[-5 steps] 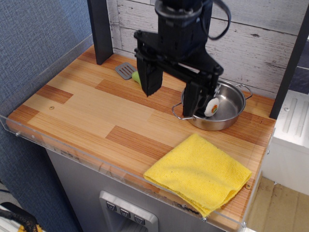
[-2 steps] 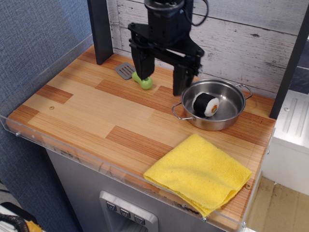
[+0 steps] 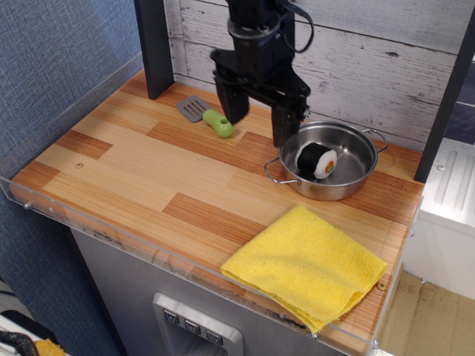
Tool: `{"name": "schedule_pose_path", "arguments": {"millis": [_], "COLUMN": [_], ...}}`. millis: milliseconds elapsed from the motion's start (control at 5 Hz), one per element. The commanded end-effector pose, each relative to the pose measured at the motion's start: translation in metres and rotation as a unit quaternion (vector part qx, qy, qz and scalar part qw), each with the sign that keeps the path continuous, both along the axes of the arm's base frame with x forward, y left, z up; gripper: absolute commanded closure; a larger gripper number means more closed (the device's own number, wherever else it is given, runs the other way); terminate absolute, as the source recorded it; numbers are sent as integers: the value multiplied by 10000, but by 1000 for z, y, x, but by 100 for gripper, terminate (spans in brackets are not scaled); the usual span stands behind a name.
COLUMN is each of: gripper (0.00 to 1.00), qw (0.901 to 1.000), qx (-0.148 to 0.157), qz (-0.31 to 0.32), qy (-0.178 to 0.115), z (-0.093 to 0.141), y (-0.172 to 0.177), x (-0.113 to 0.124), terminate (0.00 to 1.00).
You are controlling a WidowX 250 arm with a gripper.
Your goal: Move the sushi roll to the lower left corner of the table
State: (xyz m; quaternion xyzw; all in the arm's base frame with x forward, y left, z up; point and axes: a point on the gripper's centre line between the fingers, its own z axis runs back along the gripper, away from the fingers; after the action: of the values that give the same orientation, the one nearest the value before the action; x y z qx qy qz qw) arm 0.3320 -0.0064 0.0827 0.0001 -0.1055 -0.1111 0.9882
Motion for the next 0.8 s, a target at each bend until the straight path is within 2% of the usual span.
{"name": "schedule_pose_path", "arguments": {"millis": [0, 600], "gripper": [0, 0], "qw": [9997, 9995], "qx": [-69, 152], "qz": [-167, -200], "qy": [-167, -188], "z": [-5, 1], "y": [-22, -38], "x": [27, 38], "terminate": [0, 0]}}
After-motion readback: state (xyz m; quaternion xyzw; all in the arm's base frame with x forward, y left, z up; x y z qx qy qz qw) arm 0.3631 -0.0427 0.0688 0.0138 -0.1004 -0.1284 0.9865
